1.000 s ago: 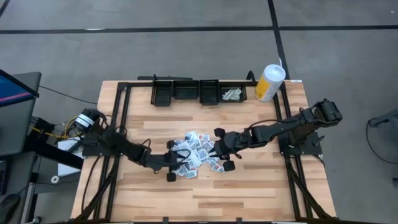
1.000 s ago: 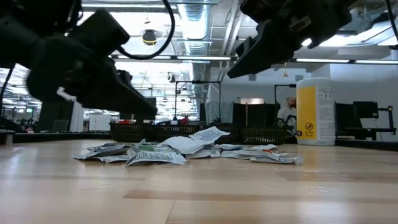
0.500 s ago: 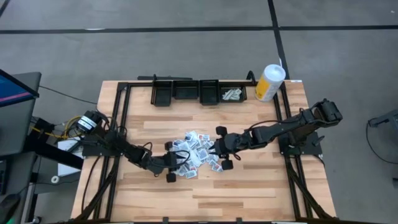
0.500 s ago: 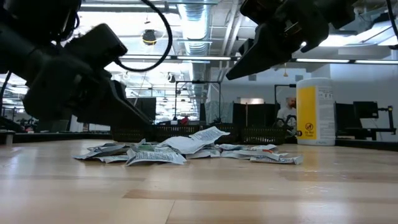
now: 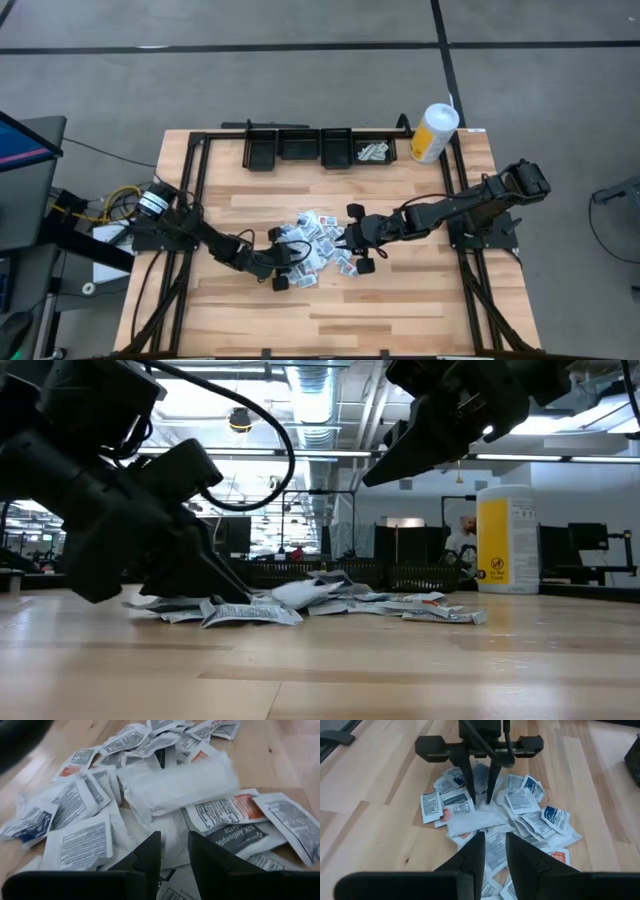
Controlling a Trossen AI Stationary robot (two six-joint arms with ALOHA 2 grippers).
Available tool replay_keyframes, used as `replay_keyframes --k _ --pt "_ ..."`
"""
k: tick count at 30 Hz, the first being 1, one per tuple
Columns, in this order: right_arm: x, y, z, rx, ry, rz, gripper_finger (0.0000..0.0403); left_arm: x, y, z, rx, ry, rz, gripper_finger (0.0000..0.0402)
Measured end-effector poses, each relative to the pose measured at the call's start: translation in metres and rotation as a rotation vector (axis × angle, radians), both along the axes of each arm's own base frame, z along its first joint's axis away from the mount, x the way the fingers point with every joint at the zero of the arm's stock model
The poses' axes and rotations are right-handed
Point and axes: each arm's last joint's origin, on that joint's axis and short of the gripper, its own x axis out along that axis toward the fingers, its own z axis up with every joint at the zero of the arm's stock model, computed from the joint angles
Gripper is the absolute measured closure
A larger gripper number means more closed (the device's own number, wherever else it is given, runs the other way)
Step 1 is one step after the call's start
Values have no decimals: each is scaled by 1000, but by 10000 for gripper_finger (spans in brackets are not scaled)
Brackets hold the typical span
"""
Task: Pick & Place First Aid Supplies
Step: Put the green bandage pack into the right black bin
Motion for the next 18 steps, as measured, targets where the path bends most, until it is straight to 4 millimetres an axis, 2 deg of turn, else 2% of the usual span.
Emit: replay_keyframes --k 7,18 --pt "0 0 0 0 0 0 332 0 0 1 3 3 0 303" --pt "0 0 0 0 1 0 332 -2 2 23 12 -71 21 303"
